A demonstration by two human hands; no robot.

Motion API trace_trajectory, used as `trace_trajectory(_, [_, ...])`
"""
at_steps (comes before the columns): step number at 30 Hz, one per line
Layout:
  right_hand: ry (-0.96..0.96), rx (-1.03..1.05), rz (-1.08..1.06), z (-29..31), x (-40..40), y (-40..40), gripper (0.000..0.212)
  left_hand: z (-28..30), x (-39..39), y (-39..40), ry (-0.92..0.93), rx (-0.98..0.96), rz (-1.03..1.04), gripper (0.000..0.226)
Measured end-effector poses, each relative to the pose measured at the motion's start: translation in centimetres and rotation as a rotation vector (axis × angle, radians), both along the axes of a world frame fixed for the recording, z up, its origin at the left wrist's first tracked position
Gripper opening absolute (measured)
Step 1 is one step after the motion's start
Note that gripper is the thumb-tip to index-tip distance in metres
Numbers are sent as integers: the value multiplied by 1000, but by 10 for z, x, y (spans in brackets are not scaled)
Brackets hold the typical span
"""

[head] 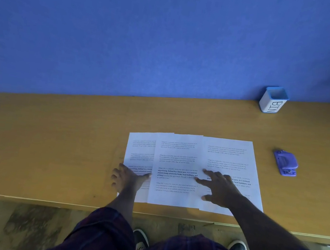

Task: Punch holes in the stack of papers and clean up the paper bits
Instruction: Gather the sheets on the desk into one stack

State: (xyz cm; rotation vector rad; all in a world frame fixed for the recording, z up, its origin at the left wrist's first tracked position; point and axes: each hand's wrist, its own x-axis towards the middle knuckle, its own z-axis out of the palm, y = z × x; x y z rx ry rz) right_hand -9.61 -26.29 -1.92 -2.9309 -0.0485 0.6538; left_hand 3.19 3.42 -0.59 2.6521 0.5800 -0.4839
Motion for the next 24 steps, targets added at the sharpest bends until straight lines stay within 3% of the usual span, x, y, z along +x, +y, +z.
trace_trajectory(5, [1,81,-54,2,3,-4,68,0,-6,-19,32,1,-113,110])
trace_trajectory(8, [-14,213,-166,8,5,-11,62,2,-5,-22,43,-26,-120,107])
trace_trajectory(10, [-80,179,-252,12,2,-17,63,2,-5,-21,45,-33,-124,107])
trace_trajectory(14, [-208,-88,-656,13,-12,-24,71,0,-7,-19,31,-47,-133,106])
trace_trajectory(16, [-152,-176,-924,14,-16,-26,80,0,-8,-19,18,-48,-134,105])
trace_trajectory(18, [-88,-132,-1135,17,-16,-27,91,0,-9,-20,6,-45,-138,103])
trace_trajectory(24, [-51,-51,-1223,16,-10,-30,96,0,-8,-21,14,-9,-176,105])
